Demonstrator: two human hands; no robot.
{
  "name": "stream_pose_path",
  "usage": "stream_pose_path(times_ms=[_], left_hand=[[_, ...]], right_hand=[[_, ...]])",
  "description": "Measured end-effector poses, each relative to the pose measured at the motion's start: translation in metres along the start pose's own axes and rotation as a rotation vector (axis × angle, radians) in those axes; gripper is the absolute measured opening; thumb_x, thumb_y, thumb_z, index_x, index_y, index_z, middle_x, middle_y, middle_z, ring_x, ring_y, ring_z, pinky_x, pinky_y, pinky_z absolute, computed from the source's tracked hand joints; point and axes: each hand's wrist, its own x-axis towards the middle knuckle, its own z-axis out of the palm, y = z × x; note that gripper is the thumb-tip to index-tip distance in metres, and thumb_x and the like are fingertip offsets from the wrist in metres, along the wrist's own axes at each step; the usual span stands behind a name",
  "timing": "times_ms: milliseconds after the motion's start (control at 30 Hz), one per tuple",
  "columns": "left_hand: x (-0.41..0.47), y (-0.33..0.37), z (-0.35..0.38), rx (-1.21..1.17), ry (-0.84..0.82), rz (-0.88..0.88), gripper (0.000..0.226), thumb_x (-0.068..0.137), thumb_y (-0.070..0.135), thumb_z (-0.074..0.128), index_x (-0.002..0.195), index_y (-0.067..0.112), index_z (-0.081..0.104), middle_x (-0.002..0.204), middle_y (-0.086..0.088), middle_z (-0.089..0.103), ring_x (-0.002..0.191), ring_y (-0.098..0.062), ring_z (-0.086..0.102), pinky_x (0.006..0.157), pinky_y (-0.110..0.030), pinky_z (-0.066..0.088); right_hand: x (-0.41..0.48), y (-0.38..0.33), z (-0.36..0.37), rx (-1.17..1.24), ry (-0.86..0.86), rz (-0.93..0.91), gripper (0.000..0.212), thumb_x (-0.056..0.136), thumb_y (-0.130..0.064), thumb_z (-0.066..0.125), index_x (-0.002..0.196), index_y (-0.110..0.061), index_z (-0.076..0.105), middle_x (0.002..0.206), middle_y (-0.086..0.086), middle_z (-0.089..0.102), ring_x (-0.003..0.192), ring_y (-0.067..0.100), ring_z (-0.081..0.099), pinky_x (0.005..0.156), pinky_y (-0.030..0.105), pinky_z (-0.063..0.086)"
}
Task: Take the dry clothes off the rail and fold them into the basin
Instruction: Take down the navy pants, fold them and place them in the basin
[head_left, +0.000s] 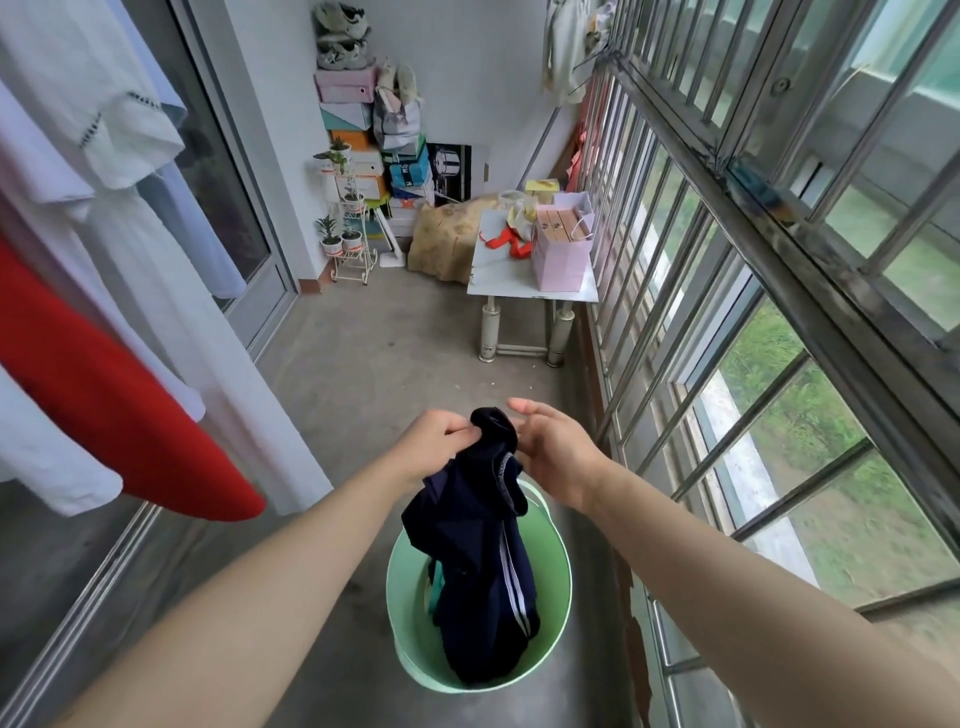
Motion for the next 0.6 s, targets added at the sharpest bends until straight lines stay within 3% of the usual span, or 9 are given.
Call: stream_pose_path(times_ms=[67,133,233,300,367,433,500,600], left_hand=[[-0.003,0.0,0.003,-0.187,-0.02,-0.08,0.027,0.096,0.012,0.051,0.072,0.013,0.062,0.069,0.002,0.061,0.066,-0.009,0.056,0.063,-0.023,0.043],[-0.004,-0.001,0.004,-0.267,-0.008,-0.097,0.024,0.096,0.008,0.049,0.077,0.009,0.062,0.074,-0.002,0.063,0.07,-0.011,0.058,0.064,-0.02,0.046],[-0.003,-0.003,0.007,-0.344,0.017,-0.108,0.024,0.095,-0.003,0.041,0.09,0.002,0.063,0.083,-0.01,0.065,0.072,-0.012,0.062,0.065,-0.017,0.05],[-0.006,-0.002,0.007,-0.478,-0.026,-0.194,0.03,0.098,0.01,0.034,0.094,0.001,0.062,0.086,-0.014,0.067,0.073,-0.017,0.064,0.064,-0.02,0.051],[-0.006,0.0,0.006,-0.554,-0.098,-0.255,0.037,0.101,0.022,0.029,0.083,0.008,0.058,0.07,-0.007,0.065,0.056,-0.009,0.064,0.055,-0.016,0.049],[-0.005,0.005,0.006,-0.625,-0.116,-0.254,0.038,0.101,0.017,0.025,0.074,0.009,0.05,0.05,-0.002,0.059,0.038,-0.005,0.057,0.042,-0.012,0.043],[-0.007,0.012,0.003,-0.648,-0.131,-0.278,0.038,0.099,0.015,0.025,0.071,0.007,0.049,0.043,-0.003,0.055,0.037,-0.01,0.056,0.039,-0.011,0.041],[-0.004,0.008,0.0,-0.629,-0.027,-0.362,0.036,0.1,0.014,0.028,0.073,0.009,0.05,0.049,-0.002,0.058,0.045,-0.01,0.058,0.05,-0.017,0.045]], right_hand=[[-0.002,0.003,0.0,-0.057,0.002,-0.075,0.033,0.089,0.016,0.032,0.1,-0.012,0.047,0.074,0.006,0.056,0.057,0.016,0.051,0.054,0.024,0.042],[-0.003,0.007,-0.001,-0.152,-0.047,-0.141,0.038,0.085,0.022,0.036,0.093,-0.012,0.05,0.077,0.006,0.055,0.056,0.012,0.054,0.052,0.02,0.044],[-0.006,0.016,0.004,-0.231,-0.173,-0.21,0.047,0.079,0.029,0.044,0.109,-0.004,0.059,0.1,0.01,0.064,0.085,0.012,0.064,0.081,0.02,0.054],[-0.008,0.021,0.011,-0.263,-0.205,-0.238,0.047,0.082,0.022,0.051,0.123,-0.002,0.055,0.115,0.01,0.063,0.104,0.015,0.061,0.097,0.026,0.049],[-0.009,0.021,0.017,-0.353,-0.184,-0.275,0.051,0.083,0.011,0.06,0.129,-0.009,0.053,0.121,0.005,0.061,0.109,0.015,0.058,0.098,0.026,0.048],[-0.008,0.02,0.019,-0.533,-0.129,-0.321,0.059,0.08,0.0,0.07,0.132,-0.02,0.051,0.125,-0.001,0.058,0.11,0.014,0.056,0.097,0.026,0.047],[-0.009,0.02,0.019,-0.65,-0.092,-0.347,0.068,0.076,-0.008,0.076,0.135,-0.025,0.047,0.127,-0.005,0.055,0.108,0.01,0.053,0.096,0.026,0.047],[-0.012,0.021,0.021,-0.787,-0.11,-0.385,0.072,0.074,-0.011,0.077,0.137,-0.024,0.045,0.122,-0.01,0.056,0.106,0.006,0.052,0.094,0.019,0.045]])
